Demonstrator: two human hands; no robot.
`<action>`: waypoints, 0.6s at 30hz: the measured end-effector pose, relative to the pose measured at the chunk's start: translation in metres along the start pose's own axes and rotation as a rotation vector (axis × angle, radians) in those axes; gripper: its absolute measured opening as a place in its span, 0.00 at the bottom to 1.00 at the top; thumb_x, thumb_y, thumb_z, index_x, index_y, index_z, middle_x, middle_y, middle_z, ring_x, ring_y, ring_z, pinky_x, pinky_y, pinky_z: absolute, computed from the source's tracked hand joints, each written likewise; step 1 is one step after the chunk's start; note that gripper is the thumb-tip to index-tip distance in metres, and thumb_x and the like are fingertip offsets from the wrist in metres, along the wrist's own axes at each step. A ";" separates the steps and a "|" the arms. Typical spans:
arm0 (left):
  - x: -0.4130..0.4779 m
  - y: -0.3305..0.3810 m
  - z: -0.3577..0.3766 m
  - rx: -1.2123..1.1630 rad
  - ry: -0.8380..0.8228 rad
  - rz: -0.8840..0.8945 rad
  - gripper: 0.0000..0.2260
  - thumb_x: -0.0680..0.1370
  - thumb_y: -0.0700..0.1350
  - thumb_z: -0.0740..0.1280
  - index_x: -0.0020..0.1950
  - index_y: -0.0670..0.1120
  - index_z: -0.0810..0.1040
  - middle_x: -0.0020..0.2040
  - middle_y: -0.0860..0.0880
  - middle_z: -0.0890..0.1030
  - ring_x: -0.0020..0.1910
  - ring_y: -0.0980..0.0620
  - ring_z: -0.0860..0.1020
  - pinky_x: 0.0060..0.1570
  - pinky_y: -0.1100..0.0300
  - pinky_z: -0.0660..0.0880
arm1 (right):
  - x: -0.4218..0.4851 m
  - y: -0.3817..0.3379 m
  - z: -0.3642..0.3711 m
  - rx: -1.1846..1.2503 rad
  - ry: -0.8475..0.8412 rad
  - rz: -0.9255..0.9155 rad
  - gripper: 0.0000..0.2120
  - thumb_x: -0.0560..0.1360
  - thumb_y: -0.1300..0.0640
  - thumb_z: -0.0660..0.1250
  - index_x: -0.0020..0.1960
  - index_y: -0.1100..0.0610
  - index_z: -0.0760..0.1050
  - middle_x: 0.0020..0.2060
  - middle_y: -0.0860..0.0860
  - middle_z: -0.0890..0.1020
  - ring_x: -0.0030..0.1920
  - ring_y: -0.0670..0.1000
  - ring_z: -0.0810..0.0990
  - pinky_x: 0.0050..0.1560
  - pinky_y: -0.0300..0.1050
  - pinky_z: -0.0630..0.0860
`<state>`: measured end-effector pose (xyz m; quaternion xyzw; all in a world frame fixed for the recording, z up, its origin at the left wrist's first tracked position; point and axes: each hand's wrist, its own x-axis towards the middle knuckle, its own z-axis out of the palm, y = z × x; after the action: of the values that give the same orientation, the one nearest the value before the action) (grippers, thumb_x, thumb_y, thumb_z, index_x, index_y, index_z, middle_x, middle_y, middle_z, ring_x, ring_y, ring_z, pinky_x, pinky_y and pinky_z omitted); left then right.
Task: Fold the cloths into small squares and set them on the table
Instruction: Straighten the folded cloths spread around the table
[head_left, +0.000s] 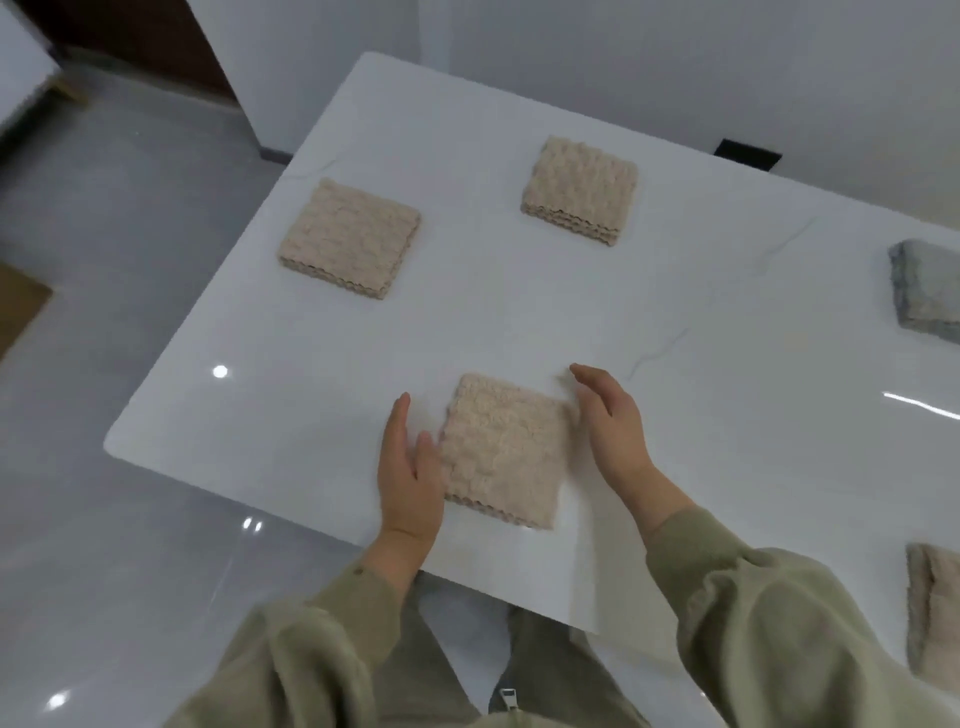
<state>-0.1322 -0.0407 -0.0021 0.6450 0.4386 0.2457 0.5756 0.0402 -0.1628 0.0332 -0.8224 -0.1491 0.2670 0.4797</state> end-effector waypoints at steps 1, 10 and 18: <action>-0.007 0.000 0.005 -0.025 0.093 -0.020 0.22 0.81 0.45 0.53 0.74 0.45 0.60 0.73 0.52 0.63 0.73 0.57 0.60 0.66 0.77 0.55 | 0.011 -0.003 -0.006 -0.026 -0.082 -0.018 0.15 0.80 0.58 0.57 0.65 0.55 0.73 0.62 0.45 0.76 0.62 0.43 0.72 0.55 0.22 0.63; -0.076 0.013 0.080 -0.209 0.597 -0.121 0.31 0.77 0.59 0.50 0.77 0.49 0.51 0.74 0.60 0.54 0.72 0.69 0.53 0.65 0.79 0.51 | 0.066 -0.031 0.003 -0.187 -0.672 -0.219 0.18 0.79 0.50 0.57 0.67 0.52 0.72 0.65 0.43 0.74 0.65 0.41 0.69 0.64 0.35 0.61; -0.068 0.020 0.108 -0.351 0.658 -0.139 0.32 0.75 0.59 0.53 0.77 0.50 0.48 0.75 0.60 0.53 0.73 0.68 0.53 0.65 0.77 0.55 | 0.063 -0.029 0.024 -0.208 -0.862 -0.245 0.23 0.74 0.45 0.57 0.67 0.50 0.72 0.64 0.41 0.74 0.64 0.39 0.71 0.61 0.31 0.64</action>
<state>-0.0712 -0.1547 0.0063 0.3920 0.5938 0.4715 0.5210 0.0777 -0.1003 0.0301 -0.6565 -0.4569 0.5096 0.3170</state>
